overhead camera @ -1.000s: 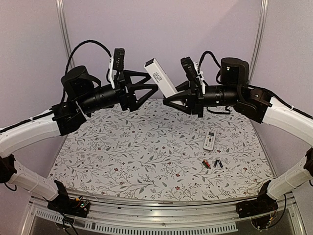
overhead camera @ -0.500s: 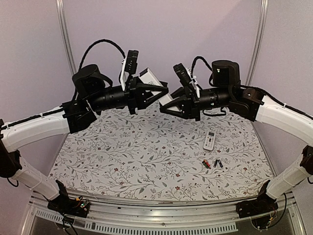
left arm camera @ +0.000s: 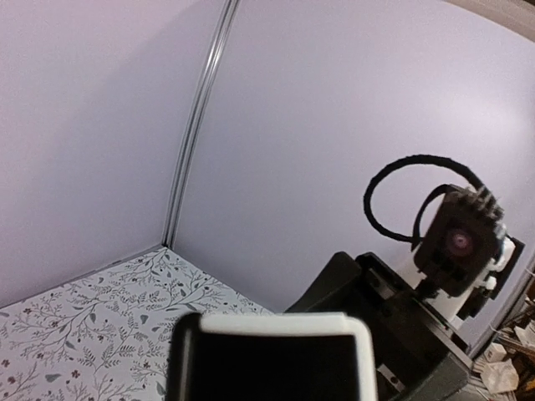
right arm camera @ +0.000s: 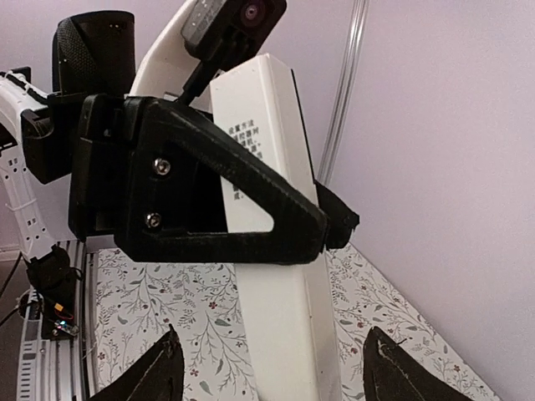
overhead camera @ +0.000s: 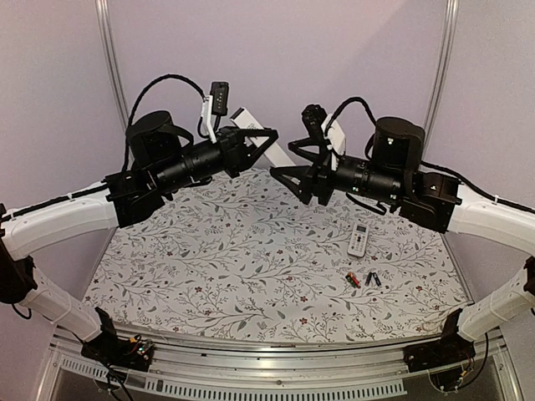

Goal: Load the batteries into the remote control
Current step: Pass from the right arm to the left, then pass from the left arm to the right, then pass from the right arm to the left

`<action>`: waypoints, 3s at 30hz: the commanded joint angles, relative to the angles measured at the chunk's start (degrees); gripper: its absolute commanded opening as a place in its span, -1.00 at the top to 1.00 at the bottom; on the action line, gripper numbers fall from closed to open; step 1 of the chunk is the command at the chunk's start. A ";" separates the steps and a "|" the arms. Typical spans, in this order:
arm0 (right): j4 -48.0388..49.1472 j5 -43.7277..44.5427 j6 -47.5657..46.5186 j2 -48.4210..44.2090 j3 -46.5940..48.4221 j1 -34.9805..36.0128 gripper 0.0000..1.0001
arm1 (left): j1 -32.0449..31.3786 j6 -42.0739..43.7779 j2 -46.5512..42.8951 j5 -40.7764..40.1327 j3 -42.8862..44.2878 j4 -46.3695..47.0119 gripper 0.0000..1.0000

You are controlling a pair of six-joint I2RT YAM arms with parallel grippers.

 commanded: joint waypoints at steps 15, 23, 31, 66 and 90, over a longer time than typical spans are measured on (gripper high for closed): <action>6.32 32.45 -13.91 7.32 4.01 7.79 0.35 | -0.18 -4.28 0.39 -4.38 0.73 -1.58 1.00; 2.86 27.34 -12.03 4.68 4.21 7.23 1.00 | 0.88 0.76 -1.61 0.89 -0.17 -1.11 -0.38; -7.67 -15.81 -0.70 -1.40 7.28 -2.13 1.00 | 2.30 15.72 -9.43 11.46 -7.32 1.69 -0.89; -4.29 -12.95 -3.35 -1.93 5.47 -2.19 -0.95 | 1.24 -3.26 -4.60 7.51 -2.81 8.39 1.00; 14.45 -12.27 -31.75 -1.15 -3.27 -2.15 -0.22 | 3.67 -22.69 -1.32 8.01 -2.27 12.56 1.00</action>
